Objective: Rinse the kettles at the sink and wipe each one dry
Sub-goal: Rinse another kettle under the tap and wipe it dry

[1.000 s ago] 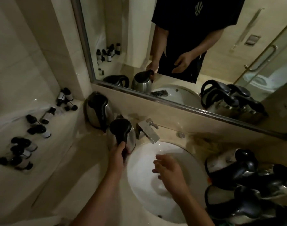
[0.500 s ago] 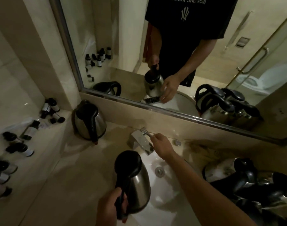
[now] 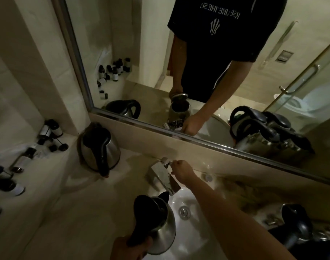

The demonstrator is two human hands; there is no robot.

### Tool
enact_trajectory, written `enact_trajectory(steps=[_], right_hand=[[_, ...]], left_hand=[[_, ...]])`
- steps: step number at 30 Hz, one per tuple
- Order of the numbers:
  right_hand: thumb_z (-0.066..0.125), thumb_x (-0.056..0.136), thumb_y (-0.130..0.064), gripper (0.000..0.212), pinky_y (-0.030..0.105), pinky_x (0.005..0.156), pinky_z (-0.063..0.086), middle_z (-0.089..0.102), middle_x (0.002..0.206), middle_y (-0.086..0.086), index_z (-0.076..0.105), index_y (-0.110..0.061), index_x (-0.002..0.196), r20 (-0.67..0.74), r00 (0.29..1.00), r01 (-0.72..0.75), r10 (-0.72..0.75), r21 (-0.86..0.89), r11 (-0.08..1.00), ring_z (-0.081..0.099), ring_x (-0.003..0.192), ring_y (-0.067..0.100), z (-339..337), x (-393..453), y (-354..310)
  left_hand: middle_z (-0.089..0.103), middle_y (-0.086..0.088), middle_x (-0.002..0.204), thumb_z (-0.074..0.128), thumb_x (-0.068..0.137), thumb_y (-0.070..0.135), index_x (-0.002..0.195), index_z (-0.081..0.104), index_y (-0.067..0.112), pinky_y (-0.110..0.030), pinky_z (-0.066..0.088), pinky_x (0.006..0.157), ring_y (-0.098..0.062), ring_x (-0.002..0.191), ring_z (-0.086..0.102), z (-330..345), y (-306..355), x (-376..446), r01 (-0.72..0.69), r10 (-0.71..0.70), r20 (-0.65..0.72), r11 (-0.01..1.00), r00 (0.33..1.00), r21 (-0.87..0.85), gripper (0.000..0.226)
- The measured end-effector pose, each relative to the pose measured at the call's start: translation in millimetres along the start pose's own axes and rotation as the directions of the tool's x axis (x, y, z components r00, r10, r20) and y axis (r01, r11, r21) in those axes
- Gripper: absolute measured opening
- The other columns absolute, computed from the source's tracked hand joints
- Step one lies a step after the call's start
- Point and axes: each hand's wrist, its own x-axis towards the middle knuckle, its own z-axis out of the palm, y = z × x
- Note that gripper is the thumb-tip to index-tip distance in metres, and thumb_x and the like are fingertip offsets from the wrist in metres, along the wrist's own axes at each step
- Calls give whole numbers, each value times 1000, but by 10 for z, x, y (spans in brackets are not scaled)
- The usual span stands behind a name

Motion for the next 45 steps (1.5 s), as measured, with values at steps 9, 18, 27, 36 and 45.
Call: enact_trajectory(steps=[9,18,27,36,45], right_hand=[[47,106,-48,38,49,122,33,46,155,7,58,-28,135,22,988,-142,151,493,858,40,146,29,605,-1353,808],[54,105,-33,33,22,93,56,64,134,5,59,-22,135,-13,1000,6,2,573,820,62,121,19,528,-1347,1022],[83,66,-37,74,43,100,55,63,127,-8,48,-41,130,-17,996,83,-82,357,930,61,117,13,484,-966,865],[95,55,-30,100,10,96,45,51,132,-12,39,-31,137,-85,991,118,-104,180,977,53,124,0,949,-864,1222],[91,54,-45,112,42,110,48,43,141,6,27,-16,142,-3,1000,-30,30,-14,999,46,132,26,893,-701,1202]], left_hand=[[55,-16,46,92,65,22,40,57,6,-27,43,56,-21,47,57,70,88,6,-61,59,36,996,998,68,46],[53,-17,44,89,52,21,43,62,-1,-24,35,43,-19,34,45,423,229,169,-61,60,67,998,996,12,36],[63,-15,65,79,79,19,88,66,2,-45,46,57,-29,61,58,451,269,805,-152,129,170,980,977,127,23],[65,2,131,70,87,44,144,48,21,-20,43,92,-17,117,63,302,-109,943,-478,505,152,615,849,627,65],[66,-1,129,63,92,46,154,32,24,-19,46,85,-18,101,69,323,-260,1069,-639,765,213,312,607,703,73]])
